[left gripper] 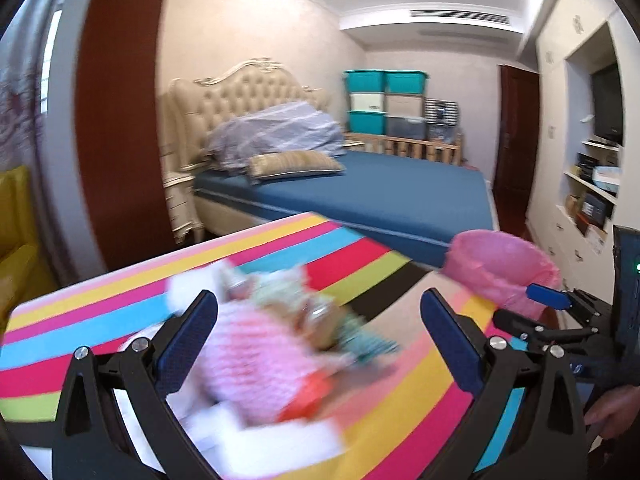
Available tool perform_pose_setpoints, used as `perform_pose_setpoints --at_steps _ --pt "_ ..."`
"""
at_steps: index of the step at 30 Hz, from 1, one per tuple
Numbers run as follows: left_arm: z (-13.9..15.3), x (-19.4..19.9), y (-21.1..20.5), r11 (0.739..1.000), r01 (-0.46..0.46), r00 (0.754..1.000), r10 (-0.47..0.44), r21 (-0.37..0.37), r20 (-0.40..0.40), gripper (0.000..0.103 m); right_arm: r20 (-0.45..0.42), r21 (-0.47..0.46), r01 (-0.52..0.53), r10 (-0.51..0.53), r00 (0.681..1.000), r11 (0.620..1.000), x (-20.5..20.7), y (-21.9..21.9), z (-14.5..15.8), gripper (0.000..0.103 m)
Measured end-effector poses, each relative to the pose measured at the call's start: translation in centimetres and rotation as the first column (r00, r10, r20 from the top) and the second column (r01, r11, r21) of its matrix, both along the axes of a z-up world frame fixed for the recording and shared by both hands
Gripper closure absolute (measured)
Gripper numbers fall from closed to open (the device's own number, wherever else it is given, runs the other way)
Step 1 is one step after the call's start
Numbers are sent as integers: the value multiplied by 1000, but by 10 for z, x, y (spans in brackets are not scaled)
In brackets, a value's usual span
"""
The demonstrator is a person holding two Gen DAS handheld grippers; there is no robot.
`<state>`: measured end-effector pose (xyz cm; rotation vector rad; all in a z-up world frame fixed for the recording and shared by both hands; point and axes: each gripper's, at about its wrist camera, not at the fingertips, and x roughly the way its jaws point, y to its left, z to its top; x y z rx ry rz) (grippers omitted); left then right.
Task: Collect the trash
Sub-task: 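Move both grippers back to the trash pile on the table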
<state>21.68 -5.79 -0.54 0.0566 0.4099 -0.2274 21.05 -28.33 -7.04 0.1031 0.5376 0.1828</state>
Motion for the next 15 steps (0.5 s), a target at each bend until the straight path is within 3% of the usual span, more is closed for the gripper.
perform_pose_setpoints --at_steps 8,15 --pt "-15 -44 87 982 -187 982 187 4 -1 5 -34 -31 -132 131 991 991 -7 57 -6 18" --pt "-29 -57 130 956 -292 956 292 9 -12 5 -58 -73 -273 269 961 959 -11 106 -9 18"
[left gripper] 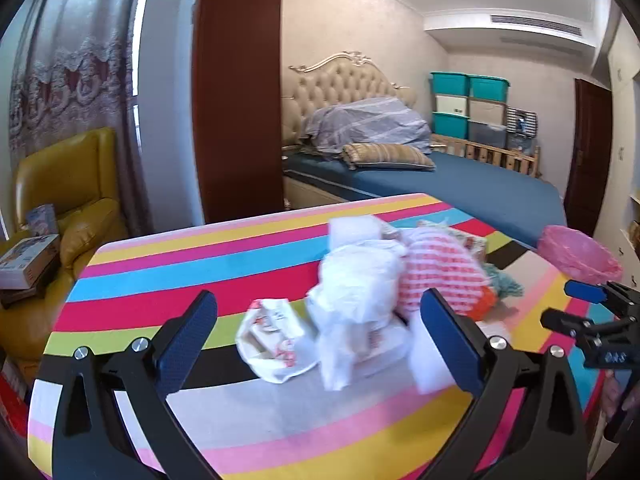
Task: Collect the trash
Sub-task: 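Move both grippers back to the trash pile on the table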
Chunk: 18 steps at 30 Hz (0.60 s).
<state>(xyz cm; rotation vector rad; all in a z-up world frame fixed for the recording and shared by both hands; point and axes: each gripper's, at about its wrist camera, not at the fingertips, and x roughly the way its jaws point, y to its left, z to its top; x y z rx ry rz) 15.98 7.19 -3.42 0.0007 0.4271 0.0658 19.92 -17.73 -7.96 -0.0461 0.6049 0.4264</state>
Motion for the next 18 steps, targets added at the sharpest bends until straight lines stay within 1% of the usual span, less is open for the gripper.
perform_pose_setpoints --at_steps 5,14,18 --pt "-5 3 11 999 -34 999 34 15 -9 5 4 -44 -100 101 995 994 -6 25 1 18" --pt "-11 3 32 996 -82 996 81 -35 -21 5 -48 -88 -193 189 981 977 -3 54 -7 18" --pt "-12 -1 42 994 -101 995 101 -43 -22 5 -61 -139 -245 238 969 960 -1 77 -13 18"
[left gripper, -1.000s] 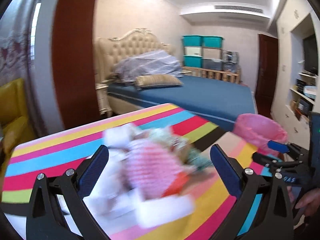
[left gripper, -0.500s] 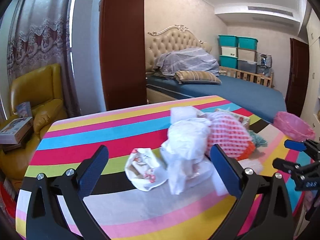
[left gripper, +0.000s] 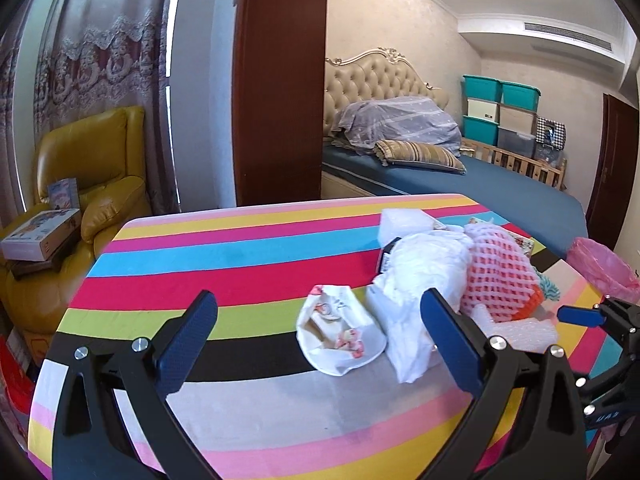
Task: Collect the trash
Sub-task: 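Move both grippers back to the trash pile on the table, then grasp a white foam block with the right gripper while the left gripper grasps a white plastic bag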
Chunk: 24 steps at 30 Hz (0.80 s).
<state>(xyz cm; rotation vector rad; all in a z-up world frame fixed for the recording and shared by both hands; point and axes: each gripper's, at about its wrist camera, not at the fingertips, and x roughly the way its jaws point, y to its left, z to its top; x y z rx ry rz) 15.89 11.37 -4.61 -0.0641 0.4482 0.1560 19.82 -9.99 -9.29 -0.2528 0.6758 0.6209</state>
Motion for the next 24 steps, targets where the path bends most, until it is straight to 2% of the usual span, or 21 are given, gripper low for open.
perform_pose_setpoints --at_steps 8,10,12,14,15,20,24 --pt "-3 -9 15 999 -35 999 35 -15 -10 5 -17 -45 -64 64 998 997 8 28 -4 18" --pt "-4 -10 18 999 -41 999 41 -17 -14 5 -28 -50 -77 76 997 996 7 31 -6 29" --pt "-5 -11 20 999 -46 999 45 -22 -18 5 -22 -46 -77 76 997 996 4 30 -5 34" --pt "-5 -11 21 998 -48 999 47 -31 -23 5 -30 -17 -79 78 996 997 1 24 -3 46" --pt "-6 -10 22 998 -46 999 45 -39 -27 5 -41 4 -76 76 996 997 1 19 -2 55" --pt "-5 -5 11 998 -14 999 12 -65 -33 5 -33 68 -82 84 996 994 -8 1 4 61" --pt "1 4 -11 998 43 999 -44 -37 -29 5 -6 123 -96 98 995 988 -18 -13 14 61"
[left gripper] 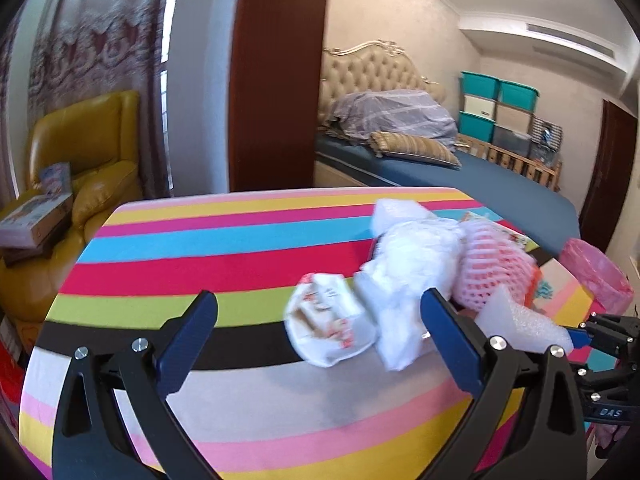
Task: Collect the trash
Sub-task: 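Grasp a white foam block with the right gripper while the left gripper grasps a white plastic bag, then carry the foam block with the right gripper while the left gripper carries the plastic bag over the wastebasket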
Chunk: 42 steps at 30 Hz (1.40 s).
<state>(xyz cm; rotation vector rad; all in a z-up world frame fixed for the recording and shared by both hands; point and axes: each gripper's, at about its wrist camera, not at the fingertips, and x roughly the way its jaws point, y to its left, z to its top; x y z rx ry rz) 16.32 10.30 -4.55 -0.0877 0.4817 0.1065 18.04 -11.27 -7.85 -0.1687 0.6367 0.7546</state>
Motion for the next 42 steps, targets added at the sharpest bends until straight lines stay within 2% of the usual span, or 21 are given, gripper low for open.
perform_pose_setpoints --at_steps 8,14,15,17,18,19,22,31,37,42 --pt "2 41 -39 993 114 993 -114 22 -27 5 25 39 39 -40 999 998 -11 -30 5 61" --pt "-8 68 -61 987 163 983 -161 14 -84 20 20 66 63 -65 998 996 -13 -48 4 61" --pt "-11 72 -63 986 164 982 -162 18 -99 23 20 69 65 -67 998 995 -13 -49 3 61" --pt "-16 78 -66 987 161 980 -156 26 -127 37 17 80 64 -65 998 995 -14 -52 2 61" --pt "-19 79 -67 987 160 978 -154 29 -137 53 17 90 60 -62 998 994 -15 -53 3 61" --pt "-20 78 -67 986 165 977 -160 26 -141 60 19 97 57 -59 998 994 -17 -54 3 61" --pt "-20 72 -62 986 166 979 -164 9 -123 67 27 109 54 -57 998 993 -19 -57 5 61" --pt "1 37 -51 992 125 992 -125 26 -7 68 49 183 103 -113 992 978 -18 -70 13 61" --pt "9 27 -60 986 168 986 -168 22 10 68 47 213 173 -186 981 962 -13 -85 14 61" --pt "10 25 -81 973 228 974 -228 21 9 68 49 198 225 -239 970 954 -13 -93 10 61"
